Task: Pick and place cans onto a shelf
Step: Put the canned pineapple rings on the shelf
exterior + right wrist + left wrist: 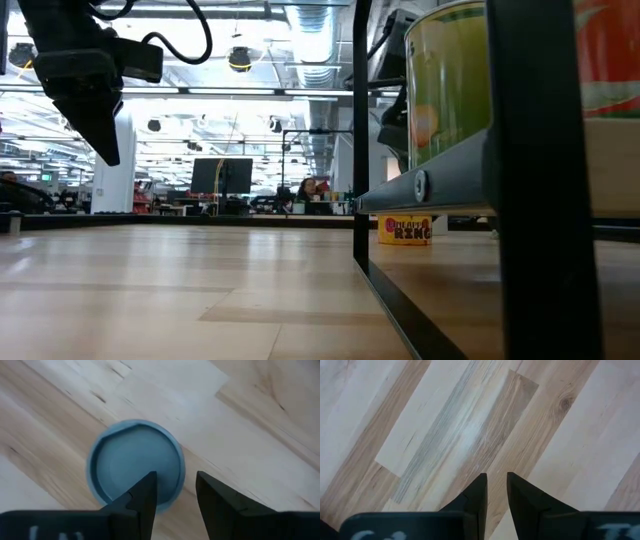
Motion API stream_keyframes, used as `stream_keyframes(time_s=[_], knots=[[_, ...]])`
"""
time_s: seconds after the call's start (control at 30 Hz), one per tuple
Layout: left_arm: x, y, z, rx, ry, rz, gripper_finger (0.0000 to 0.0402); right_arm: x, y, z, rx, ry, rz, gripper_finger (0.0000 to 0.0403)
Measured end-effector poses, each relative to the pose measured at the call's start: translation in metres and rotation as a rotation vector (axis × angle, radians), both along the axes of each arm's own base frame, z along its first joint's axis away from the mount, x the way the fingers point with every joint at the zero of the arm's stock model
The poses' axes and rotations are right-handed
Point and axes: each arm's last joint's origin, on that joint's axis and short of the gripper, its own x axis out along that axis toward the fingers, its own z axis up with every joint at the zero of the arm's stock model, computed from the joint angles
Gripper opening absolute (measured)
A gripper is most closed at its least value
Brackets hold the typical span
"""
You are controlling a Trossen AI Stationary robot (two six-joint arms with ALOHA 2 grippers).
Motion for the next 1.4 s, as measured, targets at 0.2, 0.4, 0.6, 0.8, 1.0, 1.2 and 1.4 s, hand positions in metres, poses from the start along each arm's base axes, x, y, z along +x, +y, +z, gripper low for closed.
stream_keyframes(time_s=[0.2, 0.4, 0.6, 0.8, 1.0, 1.2, 1.4], knots=[[0.0, 0.0, 0.0, 0.0, 0.0, 0.0, 0.0061, 0.006, 0.0, 0.002, 0.003, -0.069, 0.0, 0.0156], [0.001, 0.0, 0.0, -0.005, -0.014, 0.001, 0.0061, 0.008, 0.0, 0.003, 0.003, -0.089, 0.0, 0.015], [0.004, -0.001, 0.001, -0.017, -0.049, 0.002, 0.0061, 0.008, 0.0, 0.003, 0.003, -0.089, 0.001, 0.0146], [0.004, -0.001, 0.001, -0.016, -0.047, 0.003, 0.0061, 0.008, 0.0, 0.003, 0.003, -0.088, 0.001, 0.0143], [0.004, -0.001, 0.001, -0.013, -0.048, 0.004, 0.0061, 0.008, 0.0, 0.003, 0.007, -0.087, 0.003, 0.0143], [0.004, -0.001, 0.001, -0.011, -0.049, 0.005, 0.0061, 0.008, 0.0, 0.003, 0.006, -0.087, 0.007, 0.0141], [0.004, -0.001, 0.001, -0.01, -0.049, 0.005, 0.0061, 0.011, 0.003, -0.008, 0.016, -0.051, 0.019, 0.0143]])
